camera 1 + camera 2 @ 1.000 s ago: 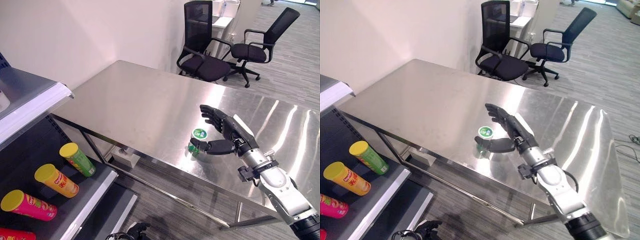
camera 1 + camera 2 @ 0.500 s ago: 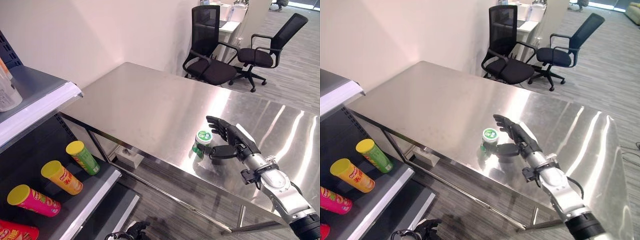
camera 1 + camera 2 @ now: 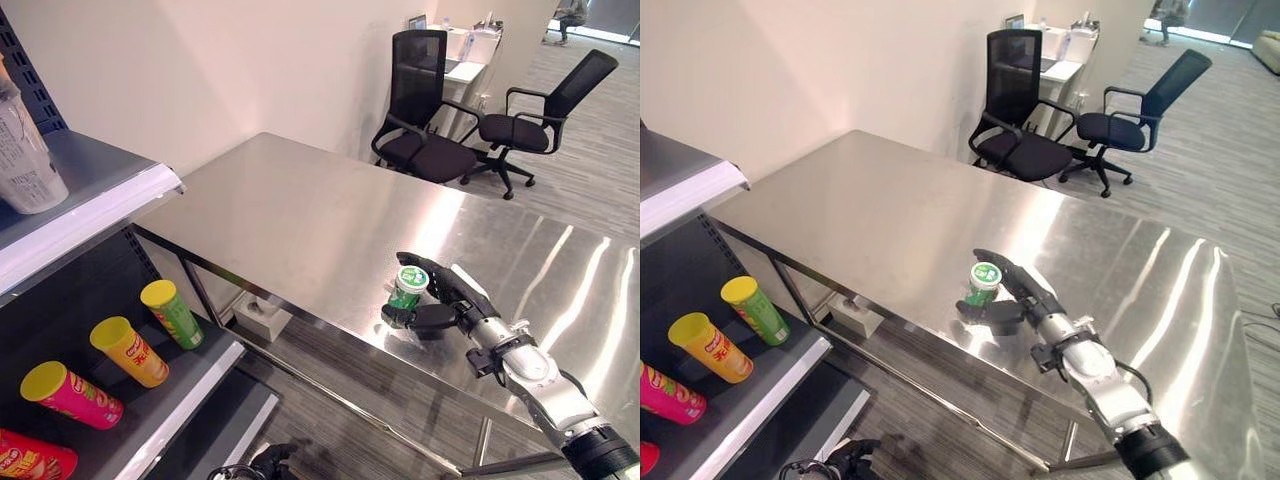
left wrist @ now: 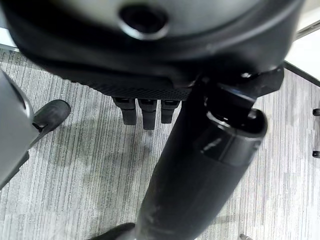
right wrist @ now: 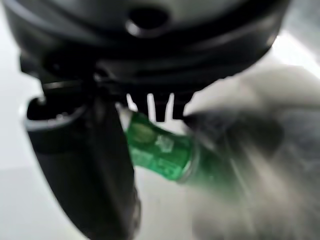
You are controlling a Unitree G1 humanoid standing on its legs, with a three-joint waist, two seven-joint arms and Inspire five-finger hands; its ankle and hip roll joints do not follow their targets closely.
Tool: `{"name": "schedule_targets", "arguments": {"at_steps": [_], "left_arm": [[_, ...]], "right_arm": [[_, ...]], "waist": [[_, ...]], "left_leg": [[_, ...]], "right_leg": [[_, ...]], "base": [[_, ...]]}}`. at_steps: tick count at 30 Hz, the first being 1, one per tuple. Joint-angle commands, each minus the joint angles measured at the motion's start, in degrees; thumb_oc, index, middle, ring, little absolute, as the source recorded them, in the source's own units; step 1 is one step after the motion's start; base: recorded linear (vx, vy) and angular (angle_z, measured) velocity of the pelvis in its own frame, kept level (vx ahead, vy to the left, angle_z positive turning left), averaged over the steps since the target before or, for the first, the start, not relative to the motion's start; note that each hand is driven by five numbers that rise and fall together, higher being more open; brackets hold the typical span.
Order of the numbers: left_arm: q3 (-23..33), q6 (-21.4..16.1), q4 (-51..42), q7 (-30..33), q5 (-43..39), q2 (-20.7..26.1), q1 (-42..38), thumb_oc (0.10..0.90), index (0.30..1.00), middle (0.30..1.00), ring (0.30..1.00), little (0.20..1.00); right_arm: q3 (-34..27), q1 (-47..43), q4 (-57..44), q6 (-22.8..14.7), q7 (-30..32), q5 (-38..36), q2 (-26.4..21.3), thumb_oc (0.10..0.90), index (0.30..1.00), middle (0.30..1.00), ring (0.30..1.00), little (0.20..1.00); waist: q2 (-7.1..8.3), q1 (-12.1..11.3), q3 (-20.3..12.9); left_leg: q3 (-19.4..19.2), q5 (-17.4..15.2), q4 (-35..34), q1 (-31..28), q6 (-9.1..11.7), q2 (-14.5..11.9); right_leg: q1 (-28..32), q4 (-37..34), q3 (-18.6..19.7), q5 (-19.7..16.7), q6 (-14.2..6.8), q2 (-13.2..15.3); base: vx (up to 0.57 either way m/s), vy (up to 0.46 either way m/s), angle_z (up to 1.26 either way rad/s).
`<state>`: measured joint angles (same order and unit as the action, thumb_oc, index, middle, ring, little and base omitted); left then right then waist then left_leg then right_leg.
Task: Put the goods on the table back onto the shelves and tidy them up.
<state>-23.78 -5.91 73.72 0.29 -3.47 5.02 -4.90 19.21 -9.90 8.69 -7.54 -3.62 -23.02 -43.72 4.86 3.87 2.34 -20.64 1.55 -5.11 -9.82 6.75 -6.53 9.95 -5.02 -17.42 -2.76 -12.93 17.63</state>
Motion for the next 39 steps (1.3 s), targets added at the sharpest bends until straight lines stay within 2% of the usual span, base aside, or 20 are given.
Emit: {"name": "schedule_targets", "arguments": {"at_steps": [1, 13, 14, 15, 16, 17, 25, 33, 39], "left_arm": [[0.3, -1.2, 3.7, -1.0, -1.3, -1.5, -1.5, 0.800, 0.900, 0.900, 0.900, 0.900], [0.8, -1.2, 3.6, -0.9, -1.8, -1.4, -0.7, 0.800, 0.900, 0.900, 0.900, 0.900], [0.8, -1.2, 3.6, -0.8, -1.9, -1.5, -0.6, 0.800, 0.900, 0.900, 0.900, 0.900], [0.9, -1.2, 3.6, -0.8, -1.9, -1.5, -0.6, 0.800, 0.900, 0.900, 0.900, 0.900], [1.1, -1.3, 3.7, -0.8, -2.0, -1.5, -0.5, 0.800, 0.900, 0.900, 0.900, 0.900], [1.2, -1.2, 3.7, -0.7, -2.1, -1.5, -0.4, 0.800, 0.900, 0.900, 0.900, 0.900], [1.8, -1.5, 3.5, -0.1, -2.5, -1.1, -0.1, 0.800, 0.900, 0.900, 0.900, 0.900], [1.6, -1.8, 2.8, 0.6, -1.9, -0.7, -0.4, 0.800, 0.900, 0.900, 0.900, 0.900], [2.3, -2.2, 2.5, 1.4, -1.1, -0.4, -0.8, 0.800, 0.900, 0.900, 0.900, 0.900]], "right_arm": [[-1.3, -9.9, 1.3, -3.4, 0.2, 0.0, 1.7, 0.800, 0.900, 0.900, 0.900, 0.900], [-0.1, -11.9, 5.1, -2.9, 0.6, 1.7, 3.7, 0.800, 0.900, 0.900, 0.900, 0.900], [0.1, -12.1, 5.3, -2.8, 0.7, 1.7, 4.0, 0.745, 0.818, 0.818, 0.818, 0.818], [0.2, -12.3, 5.5, -2.9, 0.7, 1.8, 4.2, 0.584, 0.575, 0.575, 0.575, 0.575], [0.3, -12.7, 6.0, -2.9, 0.9, 2.2, 4.4, 0.450, 0.375, 0.375, 0.375, 0.375], [0.4, -12.8, 6.2, -2.8, 0.9, 2.3, 4.6, 0.400, 0.300, 0.300, 0.300, 0.300], [0.4, -13.9, 7.0, -3.1, 1.9, 4.4, 5.6, 0.400, 0.300, 0.300, 0.300, 0.300], [-2.3, -13.1, 6.0, -3.6, 3.6, 5.7, 5.7, 0.400, 0.300, 0.300, 0.300, 0.300], [-7.8, -10.6, -2.4, -5.2, 6.5, 7.1, 6.0, 0.400, 0.300, 0.300, 0.300, 0.300]], "waist": [[3.55, -1.7, -1.2], [3.94, -2.6, -1.3], [3.95, -2.7, -1.2], [3.99, -2.8, -1.2], [4.09, -2.9, -1.2], [4.10, -3.0, -1.1], [4.12, -3.6, -1.0], [3.85, -3.4, -0.9], [3.64, -2.6, -1.0]], "left_leg": [[1.6, -2.2, 0.1, 0.2, -0.8, -3.4], [1.9, -2.5, 0.1, 0.2, -0.8, -3.4], [2.0, -2.6, 0.1, 0.2, -0.8, -3.4], [2.0, -2.6, 0.1, 0.2, -0.7, -3.4], [2.0, -2.6, 0.1, 0.2, -0.7, -3.4], [2.1, -2.6, 0.1, 0.3, -0.7, -3.4], [2.4, -2.9, 0.1, 0.0, -0.7, -3.2], [2.5, -3.0, 0.1, -0.3, -0.7, -3.1], [2.6, -3.1, 0.1, -0.3, -0.8, -3.0]], "right_leg": [[0.9, 0.0, -0.3, -7.9, 1.9, 3.9], [1.1, 0.0, -0.8, -8.0, 1.9, 4.1], [1.2, 0.0, -0.9, -8.0, 1.9, 4.2], [1.2, 0.0, -1.0, -8.1, 1.9, 4.2], [1.2, 0.1, -1.0, -8.1, 1.9, 4.2], [1.2, 0.1, -1.0, -8.1, 1.9, 4.3], [1.8, 0.2, -1.7, -8.1, 1.9, 4.6], [2.0, 0.2, -1.8, -8.0, 1.9, 4.7], [2.0, 0.3, -1.7, -8.0, 1.8, 4.8]], "base": [[0.00, 0.000, 0.00], [0.01, 0.003, 0.03], [0.00, 0.000, 0.00], [0.00, 0.000, 0.00], [0.00, 0.000, 0.00], [0.00, 0.000, 0.00], [0.00, -0.001, 0.02], [0.00, 0.000, 0.01], [0.00, 0.000, 0.00]]}}
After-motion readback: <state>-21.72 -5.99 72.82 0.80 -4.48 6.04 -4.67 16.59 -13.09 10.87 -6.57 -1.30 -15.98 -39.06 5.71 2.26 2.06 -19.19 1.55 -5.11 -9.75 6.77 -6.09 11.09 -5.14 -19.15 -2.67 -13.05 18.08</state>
